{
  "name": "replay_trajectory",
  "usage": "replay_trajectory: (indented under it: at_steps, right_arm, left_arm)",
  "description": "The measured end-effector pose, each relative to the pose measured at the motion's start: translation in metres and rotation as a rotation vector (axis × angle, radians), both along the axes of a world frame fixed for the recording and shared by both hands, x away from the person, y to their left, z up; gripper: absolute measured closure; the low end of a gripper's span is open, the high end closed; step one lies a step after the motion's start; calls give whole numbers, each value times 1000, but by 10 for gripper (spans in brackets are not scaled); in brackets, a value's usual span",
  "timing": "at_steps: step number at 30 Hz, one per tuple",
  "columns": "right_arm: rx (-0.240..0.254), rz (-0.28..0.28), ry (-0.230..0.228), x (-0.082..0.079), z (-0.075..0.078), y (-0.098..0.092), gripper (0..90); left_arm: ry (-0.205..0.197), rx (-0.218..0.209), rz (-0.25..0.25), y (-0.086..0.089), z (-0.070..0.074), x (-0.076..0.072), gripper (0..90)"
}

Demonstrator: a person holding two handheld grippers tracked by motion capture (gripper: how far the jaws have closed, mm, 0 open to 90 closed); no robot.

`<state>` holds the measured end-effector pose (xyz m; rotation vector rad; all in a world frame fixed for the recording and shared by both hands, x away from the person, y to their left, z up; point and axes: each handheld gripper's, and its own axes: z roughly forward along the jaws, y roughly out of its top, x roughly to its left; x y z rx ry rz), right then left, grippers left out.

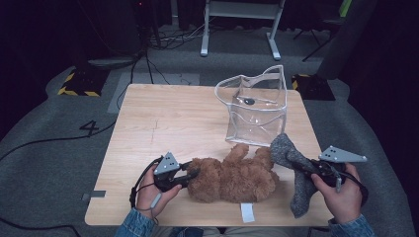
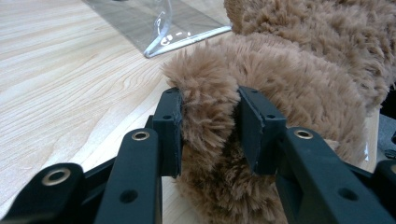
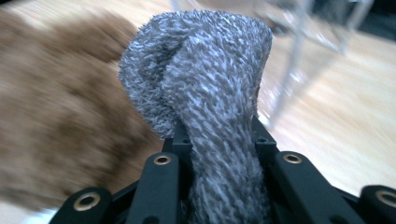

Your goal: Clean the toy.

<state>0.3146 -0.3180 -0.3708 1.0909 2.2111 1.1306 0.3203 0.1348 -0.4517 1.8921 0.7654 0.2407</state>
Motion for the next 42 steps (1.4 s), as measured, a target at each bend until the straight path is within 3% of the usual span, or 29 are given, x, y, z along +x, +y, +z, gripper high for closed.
replay_trajectory:
  at_steps: [7, 14, 24, 33, 42]
  right_arm:
    - [34, 145, -27, -12, 28, 47, 717]
    - [30, 266, -13, -9, 32, 92, 716]
    - [24, 387, -4, -7, 35, 146, 715]
    - [-12, 469, 22, 1, 19, 191, 713]
    - [-63, 487, 65, 13, -7, 212, 710]
  left_arm:
    - [1, 0, -2, 0, 0, 0, 628]
    - [3, 3, -7, 0, 1, 0, 626]
    - [4, -5, -17, -2, 1, 0, 625]
    - [8, -8, -25, -3, 0, 0, 615]
    - [-9, -12, -27, -3, -1, 1, 542]
